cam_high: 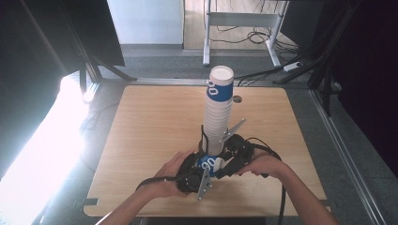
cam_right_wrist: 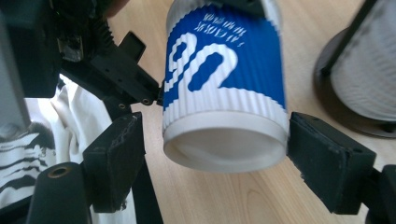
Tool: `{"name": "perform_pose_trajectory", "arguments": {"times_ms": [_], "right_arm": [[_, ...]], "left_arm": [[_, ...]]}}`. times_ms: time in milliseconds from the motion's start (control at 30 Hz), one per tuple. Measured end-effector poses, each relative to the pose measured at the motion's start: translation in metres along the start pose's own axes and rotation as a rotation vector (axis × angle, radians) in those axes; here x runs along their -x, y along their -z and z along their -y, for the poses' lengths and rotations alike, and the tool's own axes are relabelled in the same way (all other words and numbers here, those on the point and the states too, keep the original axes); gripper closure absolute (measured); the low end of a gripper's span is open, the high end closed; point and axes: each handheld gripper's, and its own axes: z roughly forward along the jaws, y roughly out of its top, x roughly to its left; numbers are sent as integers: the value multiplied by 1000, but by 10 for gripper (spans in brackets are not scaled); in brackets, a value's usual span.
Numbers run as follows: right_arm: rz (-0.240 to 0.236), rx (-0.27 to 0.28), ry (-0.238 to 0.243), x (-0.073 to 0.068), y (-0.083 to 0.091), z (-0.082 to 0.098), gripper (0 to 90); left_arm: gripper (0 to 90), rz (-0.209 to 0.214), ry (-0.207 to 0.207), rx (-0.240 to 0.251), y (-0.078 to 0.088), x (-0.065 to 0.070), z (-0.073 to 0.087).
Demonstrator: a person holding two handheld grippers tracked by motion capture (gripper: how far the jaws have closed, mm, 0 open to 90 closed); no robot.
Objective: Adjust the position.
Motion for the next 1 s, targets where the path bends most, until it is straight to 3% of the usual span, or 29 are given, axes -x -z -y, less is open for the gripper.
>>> {"name": "perform_pose_trajectory", "arguments": {"times_ms": [433, 567, 667, 767, 1000], "right_arm": [[-38, -56, -8, 9, -20, -3, 263], [-43, -49, -12, 11, -20, 0, 276], [-20, -26, -8, 12, -19, 4, 279], [-12, 12, 2, 11, -16, 9, 279], [25, 119, 32, 4, -10, 21, 281]], "left_arm": [[191, -16, -31, 22, 0, 4, -5], [167, -1, -17, 13, -1, 4, -5], [121, 10, -8, -1, -2, 3, -3], [77, 7, 28, 6, 0, 2, 0], [57, 8, 180, 60, 12, -6, 9]]}}
